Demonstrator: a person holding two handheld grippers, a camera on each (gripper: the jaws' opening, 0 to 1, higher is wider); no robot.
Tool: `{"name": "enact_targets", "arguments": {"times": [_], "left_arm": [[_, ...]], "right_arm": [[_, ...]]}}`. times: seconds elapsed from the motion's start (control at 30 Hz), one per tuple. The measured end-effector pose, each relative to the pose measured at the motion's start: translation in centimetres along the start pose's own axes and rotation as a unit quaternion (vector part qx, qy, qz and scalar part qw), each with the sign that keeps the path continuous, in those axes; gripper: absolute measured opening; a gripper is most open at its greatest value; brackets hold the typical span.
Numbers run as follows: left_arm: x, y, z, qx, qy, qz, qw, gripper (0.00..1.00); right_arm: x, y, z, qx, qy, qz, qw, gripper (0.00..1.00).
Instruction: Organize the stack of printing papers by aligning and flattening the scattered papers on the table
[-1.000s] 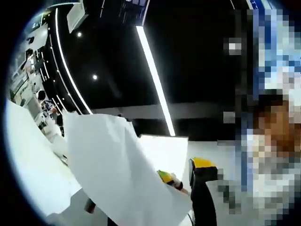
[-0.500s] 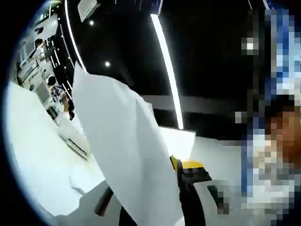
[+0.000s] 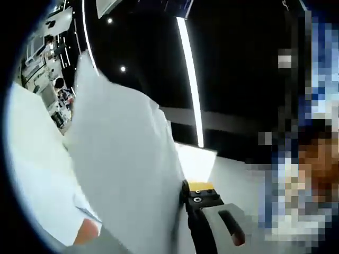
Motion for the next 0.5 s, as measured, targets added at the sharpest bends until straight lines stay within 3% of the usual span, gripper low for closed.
{"name": "enact_targets", "arguments": {"times": [0.1, 0.37, 0.43, 0.5], "left_arm": [[-0.1, -0.2, -0.1, -0.005, 0.008, -0.004, 0.9999, 0.06], [0.0, 0.1, 0.1, -0.016, -0.005, 0.003, 0.9999, 0.06], [-0.1, 0.2, 0.1, -0.017, -0.01, 0.002, 0.9998, 0.05], [-0.3, 0.1, -0.1, -0.019, -0.012, -0.002, 0.9997, 0.05]], "right_arm": [[-0.1, 0.1, -0.2, -0.001, 0.007, 0.001, 1.0, 0.0], [-0.5, 0.7, 0.2, -0.007, 0.007, 0.012, 0.9999, 0.0], [-0.7, 1.1, 0.1, -0.041, 0.003, 0.032, 0.9986, 0.01], [-1.1, 1.8, 0.2, -0.092, -0.005, 0.078, 0.9927, 0.09]]}}
Point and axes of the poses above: the point that each gripper's makers call its tool centre point, and the gripper's own axes: x roughly forward along the fingers, y roughly to its right, z roughly out of its underside, the point moved 5 cm from there along -x, roughly backward along the fingers, and after that the axes turned 7 degrees about -y, right-handed, at the moved point
